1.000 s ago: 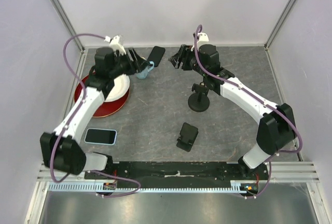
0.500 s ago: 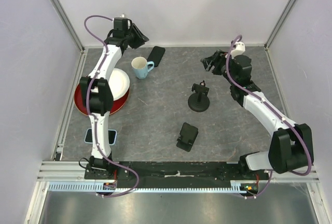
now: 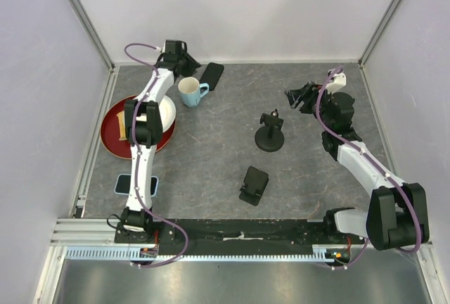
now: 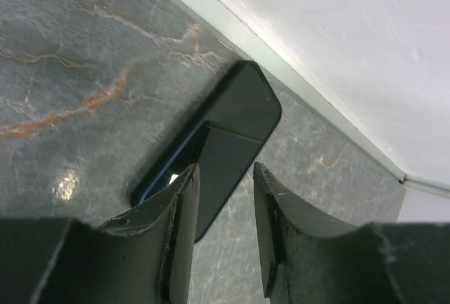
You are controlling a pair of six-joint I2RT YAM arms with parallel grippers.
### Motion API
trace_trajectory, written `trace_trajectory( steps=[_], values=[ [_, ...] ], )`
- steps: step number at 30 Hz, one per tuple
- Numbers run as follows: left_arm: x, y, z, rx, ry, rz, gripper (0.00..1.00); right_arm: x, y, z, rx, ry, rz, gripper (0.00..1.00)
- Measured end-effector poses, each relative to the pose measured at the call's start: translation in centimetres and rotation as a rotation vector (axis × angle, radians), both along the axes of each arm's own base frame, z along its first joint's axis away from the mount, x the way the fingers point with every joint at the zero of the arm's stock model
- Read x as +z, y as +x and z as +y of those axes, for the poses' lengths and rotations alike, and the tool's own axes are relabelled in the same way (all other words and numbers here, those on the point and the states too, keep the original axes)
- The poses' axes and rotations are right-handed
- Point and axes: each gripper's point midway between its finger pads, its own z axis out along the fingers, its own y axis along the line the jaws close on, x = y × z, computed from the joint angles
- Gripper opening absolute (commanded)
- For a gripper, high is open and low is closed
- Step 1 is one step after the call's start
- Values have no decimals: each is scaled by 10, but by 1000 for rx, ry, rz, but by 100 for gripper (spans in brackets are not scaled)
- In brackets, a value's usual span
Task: Place the phone on the phone stand
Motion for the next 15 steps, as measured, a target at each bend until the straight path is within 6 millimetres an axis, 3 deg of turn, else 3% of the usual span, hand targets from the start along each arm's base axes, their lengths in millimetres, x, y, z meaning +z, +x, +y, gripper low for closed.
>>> trace_trajectory(
  steps=[15],
  values=[
    [-52, 24, 2, 113, -125, 31, 44, 10, 1, -3, -1, 6, -64, 70]
  ],
)
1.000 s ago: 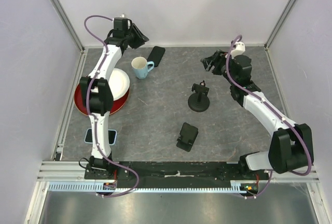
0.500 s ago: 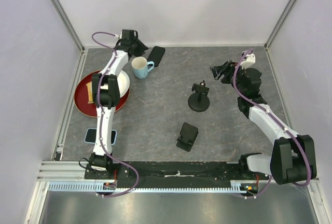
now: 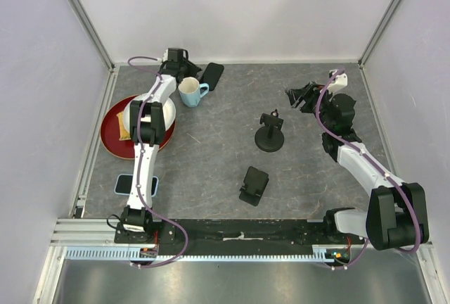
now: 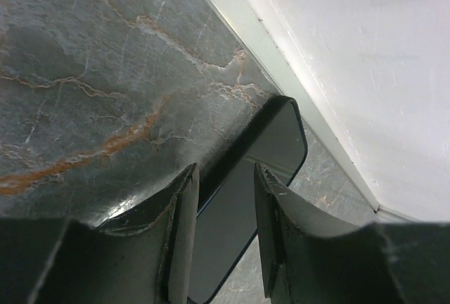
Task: Place the phone on the phone stand
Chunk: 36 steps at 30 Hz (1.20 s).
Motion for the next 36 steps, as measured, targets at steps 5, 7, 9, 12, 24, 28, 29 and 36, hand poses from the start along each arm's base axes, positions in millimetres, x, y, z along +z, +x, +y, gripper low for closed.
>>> trace_trajectory(
  steps=[5, 7, 9, 12, 24, 28, 29, 36],
  values=[
    [-10, 5, -6, 5, -33, -7, 43, -2, 1, -1, -2, 0, 0, 70],
    [-9, 8, -8, 6, -50, -16, 41, -2, 1, -1, -3, -1, 1, 70],
    [-9, 10, -9, 7, -62, -26, 41, -3, 2, -2, -6, 0, 0, 70],
    [-10, 13, -13, -1, -80, -37, 40, -3, 3, -3, -7, 0, 1, 70],
    [-9, 12, -37, -120, -156, -85, 38, -10, 6, -4, -11, -1, 14, 70],
    [-5, 8, -45, -174, -169, -97, 39, -12, 6, -4, -11, -2, 19, 70],
    [-4, 7, -47, -188, -172, -99, 40, -12, 6, -4, -11, -2, 19, 70],
    [-3, 1, -54, -297, -124, -138, 46, -12, 6, -5, -12, -2, 20, 71]
  ],
)
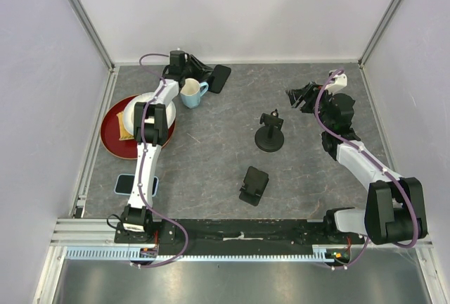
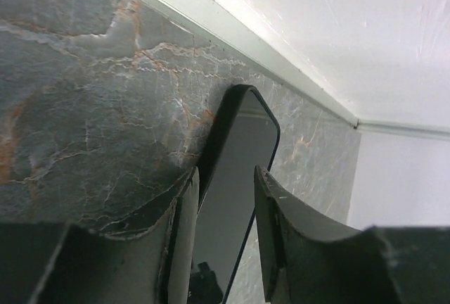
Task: Place the phone on the phone stand
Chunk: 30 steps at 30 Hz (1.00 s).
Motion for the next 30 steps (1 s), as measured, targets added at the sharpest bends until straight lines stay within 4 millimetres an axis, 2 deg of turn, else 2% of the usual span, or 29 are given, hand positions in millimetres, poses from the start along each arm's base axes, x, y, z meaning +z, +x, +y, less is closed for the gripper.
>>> trace_trajectory(
  steps=[2, 7, 10, 12, 14, 16, 20, 25, 28, 30],
  values=[
    [-1, -2, -1, -38, 32, -25, 49, 0, 0, 0, 0, 0, 0, 70],
    [3, -8, -1, -114, 126, -76, 64, -2, 1, 0, 2, 0, 4, 70],
    [23, -11, 0, -149, 189, -125, 70, -4, 1, 0, 4, 2, 11, 70],
    [44, -11, 2, -163, 222, -173, 71, -6, 2, 0, 3, 2, 15, 71],
    [68, -11, 2, -172, 247, -218, 71, -7, 2, 0, 5, 2, 18, 70],
    [98, -11, 4, -173, 267, -278, 66, -8, 2, 1, 11, 3, 19, 70],
    [129, -13, 4, -166, 295, -334, 58, -10, 2, 2, 17, 6, 26, 70],
    [142, -19, 2, -114, 430, -335, 54, -10, 3, 3, 21, 11, 26, 70],
    [141, -26, -13, -74, 543, -324, 53, -13, 3, 4, 26, 14, 31, 70],
    [139, -33, -32, -59, 623, -328, 59, -14, 4, 4, 27, 14, 36, 70]
  ],
)
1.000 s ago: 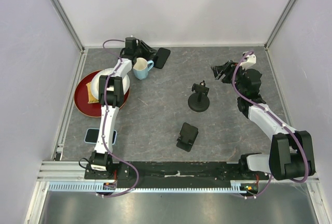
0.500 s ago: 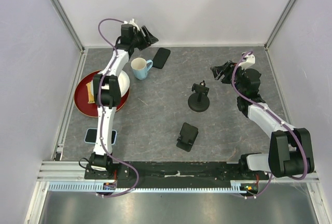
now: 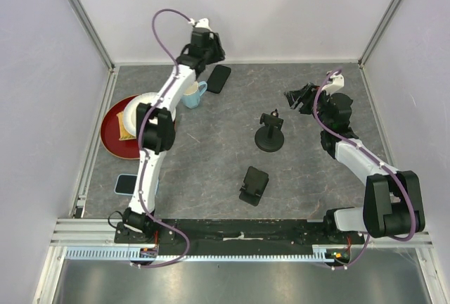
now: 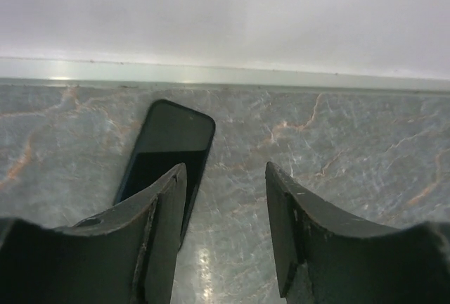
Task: Place the phone on the phone stand
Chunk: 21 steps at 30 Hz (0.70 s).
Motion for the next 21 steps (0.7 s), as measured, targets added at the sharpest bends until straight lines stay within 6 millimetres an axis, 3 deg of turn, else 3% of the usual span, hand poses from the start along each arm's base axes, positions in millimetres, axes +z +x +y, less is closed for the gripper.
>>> trace_trajectory(
  steps=[7, 12, 21],
  values=[
    [-13, -26, -50, -34, 136, 3, 78, 0, 0, 1, 2, 6, 2, 71],
    [-28, -13, -41, -1, 210, -14, 81, 1, 0, 1, 5, 8, -3, 71],
    [-101, -10, -23, 16, 364, 73, 81, 2, 0, 2, 9, 9, -8, 71]
  ],
)
